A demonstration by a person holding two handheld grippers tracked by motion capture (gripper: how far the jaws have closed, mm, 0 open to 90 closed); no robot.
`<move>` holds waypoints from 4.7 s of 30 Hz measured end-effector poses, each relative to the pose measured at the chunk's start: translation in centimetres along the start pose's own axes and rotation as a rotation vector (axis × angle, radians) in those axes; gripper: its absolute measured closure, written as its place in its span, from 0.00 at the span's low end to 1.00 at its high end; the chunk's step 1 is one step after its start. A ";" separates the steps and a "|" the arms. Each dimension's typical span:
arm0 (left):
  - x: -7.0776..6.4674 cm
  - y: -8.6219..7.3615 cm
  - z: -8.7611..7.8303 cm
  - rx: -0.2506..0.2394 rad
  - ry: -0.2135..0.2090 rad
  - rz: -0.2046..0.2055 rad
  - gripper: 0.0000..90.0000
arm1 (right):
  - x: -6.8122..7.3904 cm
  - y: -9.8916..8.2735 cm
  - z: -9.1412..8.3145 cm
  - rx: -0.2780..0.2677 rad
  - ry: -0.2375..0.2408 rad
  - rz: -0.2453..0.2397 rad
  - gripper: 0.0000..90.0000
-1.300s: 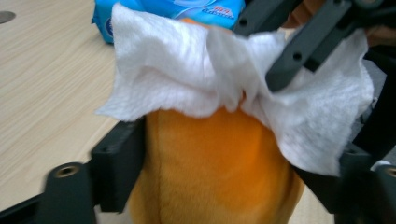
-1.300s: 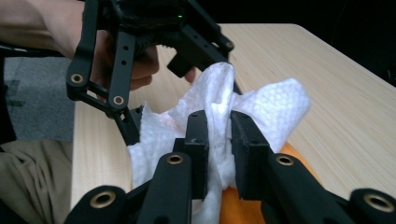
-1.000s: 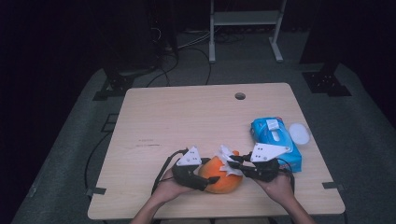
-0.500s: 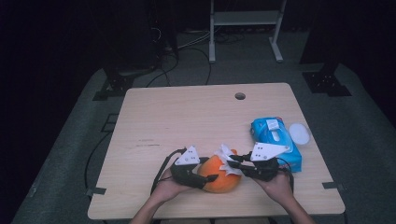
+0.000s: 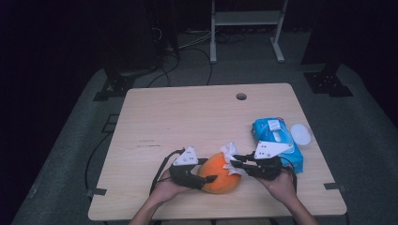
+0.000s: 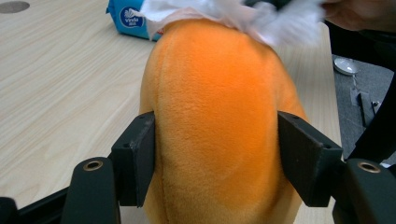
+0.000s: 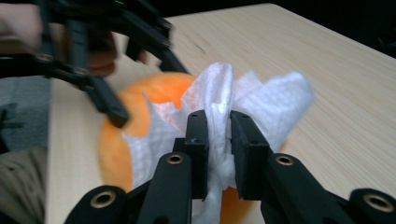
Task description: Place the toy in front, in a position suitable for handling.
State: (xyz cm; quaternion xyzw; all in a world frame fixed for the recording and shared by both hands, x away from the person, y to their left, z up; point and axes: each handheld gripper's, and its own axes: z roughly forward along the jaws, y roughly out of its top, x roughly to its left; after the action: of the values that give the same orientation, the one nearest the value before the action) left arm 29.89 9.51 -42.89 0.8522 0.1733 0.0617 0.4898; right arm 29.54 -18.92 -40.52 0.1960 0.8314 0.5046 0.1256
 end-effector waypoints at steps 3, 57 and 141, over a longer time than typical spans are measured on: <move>-0.6 0.3 0.3 0.001 0.006 0.013 0.37 | -0.6 -0.3 -0.5 -0.010 -0.023 0.032 0.85; -1.5 1.4 1.3 -0.012 -0.057 0.001 0.24 | 1.4 1.3 -0.2 -0.036 0.055 -0.040 0.86; -2.5 1.6 -0.2 -0.047 -0.016 0.156 0.34 | 1.0 1.4 0.6 -0.055 0.090 0.027 0.86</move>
State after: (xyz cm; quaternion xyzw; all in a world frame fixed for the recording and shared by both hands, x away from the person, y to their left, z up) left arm 27.87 8.03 -41.25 0.8518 0.1009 0.0968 0.5048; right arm 29.17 -17.38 -39.56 0.1806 0.8193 0.5372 0.0865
